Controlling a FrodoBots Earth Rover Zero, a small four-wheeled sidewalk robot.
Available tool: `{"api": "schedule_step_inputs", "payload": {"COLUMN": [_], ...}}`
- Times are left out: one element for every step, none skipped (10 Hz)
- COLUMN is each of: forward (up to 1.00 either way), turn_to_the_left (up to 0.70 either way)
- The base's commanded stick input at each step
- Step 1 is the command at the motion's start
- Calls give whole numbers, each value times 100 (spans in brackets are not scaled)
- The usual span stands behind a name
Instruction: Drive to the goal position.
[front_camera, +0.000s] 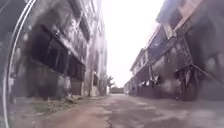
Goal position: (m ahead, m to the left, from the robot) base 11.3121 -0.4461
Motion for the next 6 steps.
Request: {"api": "schedule_step_inputs", "payload": {"forward": [100,100,100,100,100,100], "turn_to_the_left": [-40,-40,-40,-40,0,0]}}
